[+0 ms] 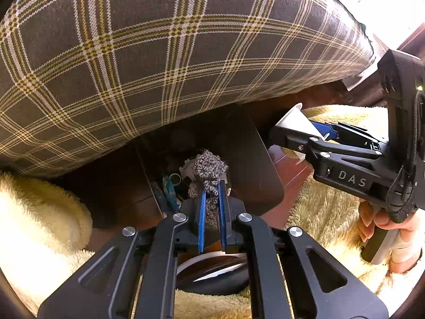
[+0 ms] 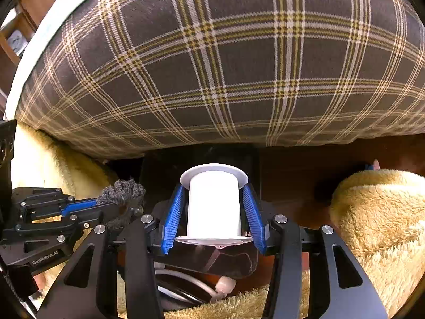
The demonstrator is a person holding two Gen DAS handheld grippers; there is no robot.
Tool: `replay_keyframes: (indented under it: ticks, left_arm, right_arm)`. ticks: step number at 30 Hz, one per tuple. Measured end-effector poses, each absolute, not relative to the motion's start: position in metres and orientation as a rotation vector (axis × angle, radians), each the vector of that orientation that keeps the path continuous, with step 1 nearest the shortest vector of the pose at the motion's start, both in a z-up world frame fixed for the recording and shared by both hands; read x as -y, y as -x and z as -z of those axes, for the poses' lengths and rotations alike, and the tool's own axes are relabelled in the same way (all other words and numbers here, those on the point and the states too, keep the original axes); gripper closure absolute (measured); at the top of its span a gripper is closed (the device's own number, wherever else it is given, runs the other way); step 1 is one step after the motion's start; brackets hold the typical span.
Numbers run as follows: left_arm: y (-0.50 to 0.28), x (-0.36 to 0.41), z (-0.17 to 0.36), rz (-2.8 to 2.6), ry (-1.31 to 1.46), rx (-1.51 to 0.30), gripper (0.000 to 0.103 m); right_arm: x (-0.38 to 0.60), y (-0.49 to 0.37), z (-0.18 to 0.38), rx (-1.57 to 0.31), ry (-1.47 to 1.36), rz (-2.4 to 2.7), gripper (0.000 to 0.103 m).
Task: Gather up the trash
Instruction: 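Lower the scrunchie and spool into the bin and open both tools, then raise both open tools back over the remaining bed items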
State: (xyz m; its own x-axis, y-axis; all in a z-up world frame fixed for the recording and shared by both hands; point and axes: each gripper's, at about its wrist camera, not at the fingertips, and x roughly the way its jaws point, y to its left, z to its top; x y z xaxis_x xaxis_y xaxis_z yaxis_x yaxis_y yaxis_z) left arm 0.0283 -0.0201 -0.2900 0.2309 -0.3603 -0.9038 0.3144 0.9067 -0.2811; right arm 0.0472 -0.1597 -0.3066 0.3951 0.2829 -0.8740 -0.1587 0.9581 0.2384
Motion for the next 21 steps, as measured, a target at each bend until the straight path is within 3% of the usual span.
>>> replay_keyframes:
  ticks: [7,10,12,17,21]
  left_arm:
    - [-0.028,0.022,0.286,0.452,0.033,-1.254,0.089]
    - [-0.029,0.019,0.282,0.442,0.032,-1.246,0.075]
    - [-0.03,0.015,0.276,0.431,0.033,-1.235,0.069]
    - [-0.031,0.005,0.263,0.4,0.037,-1.2,0.037]
    - [-0.03,0.002,0.252,0.419,0.041,-1.186,0.028]
  right_arm:
    - [0.169,-0.055,0.31,-1.136,-0.149,-0.273,0.053]
    - [0.172,-0.058,0.307,-1.132,-0.161,-0.261,0.039]
    - [0.176,-0.06,0.305,-1.127,-0.168,-0.253,0.036]
    - [0.185,-0.061,0.292,-1.087,-0.17,-0.201,0.015]
    - [0.189,-0.062,0.276,-1.048,-0.175,-0.209,0.014]
